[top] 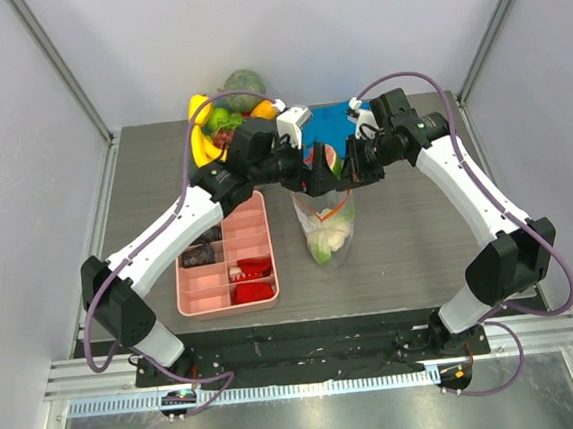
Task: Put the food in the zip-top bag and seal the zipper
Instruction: Place the fake fruit in the zipper food storage bag.
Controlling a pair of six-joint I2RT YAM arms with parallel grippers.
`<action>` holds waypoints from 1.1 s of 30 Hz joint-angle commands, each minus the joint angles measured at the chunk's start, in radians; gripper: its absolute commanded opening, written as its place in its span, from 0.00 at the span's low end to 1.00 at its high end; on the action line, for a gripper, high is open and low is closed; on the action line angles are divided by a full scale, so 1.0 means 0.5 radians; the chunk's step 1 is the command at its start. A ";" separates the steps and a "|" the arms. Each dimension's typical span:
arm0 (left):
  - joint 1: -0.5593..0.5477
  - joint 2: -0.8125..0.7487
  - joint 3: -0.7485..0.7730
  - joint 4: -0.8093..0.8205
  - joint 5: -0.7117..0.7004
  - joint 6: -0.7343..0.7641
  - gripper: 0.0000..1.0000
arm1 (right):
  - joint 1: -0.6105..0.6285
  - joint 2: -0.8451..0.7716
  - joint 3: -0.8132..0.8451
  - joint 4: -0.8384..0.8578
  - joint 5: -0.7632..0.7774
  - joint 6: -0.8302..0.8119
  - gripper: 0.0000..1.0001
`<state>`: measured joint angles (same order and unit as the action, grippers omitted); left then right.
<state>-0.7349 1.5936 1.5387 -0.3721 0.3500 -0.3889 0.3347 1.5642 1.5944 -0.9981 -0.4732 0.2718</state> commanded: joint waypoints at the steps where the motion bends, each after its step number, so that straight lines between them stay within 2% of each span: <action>1: -0.009 -0.162 0.113 -0.087 0.131 0.075 0.94 | 0.012 -0.094 0.027 0.060 0.011 -0.037 0.01; 4: -0.012 -0.205 0.122 -0.106 0.119 0.127 0.97 | 0.012 -0.100 0.026 0.060 0.011 -0.043 0.01; 12: 0.012 -0.279 0.113 -0.158 0.036 0.229 0.96 | 0.015 -0.107 0.033 0.054 0.017 -0.053 0.01; 16: 0.166 -0.291 0.122 -0.228 -0.110 0.195 1.00 | 0.015 -0.119 0.027 0.045 0.032 -0.065 0.01; 19: 0.374 -0.248 0.141 -0.271 -0.181 0.170 1.00 | 0.012 -0.131 0.017 0.042 0.044 -0.077 0.01; 23: 0.577 -0.083 0.190 -0.366 -0.411 0.235 0.99 | 0.015 -0.140 0.011 0.042 0.063 -0.077 0.01; 29: 0.681 0.307 0.319 -0.565 -0.549 0.152 0.91 | 0.015 -0.143 0.017 0.036 0.081 -0.074 0.01; 33: 0.694 0.488 0.359 -0.578 -0.605 0.033 0.89 | 0.015 -0.143 0.008 0.039 0.100 -0.074 0.01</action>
<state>-0.3958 1.7908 1.6745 -0.6090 0.1085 -0.3172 0.3378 1.5356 1.5929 -0.9993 -0.4381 0.2432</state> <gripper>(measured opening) 0.898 0.021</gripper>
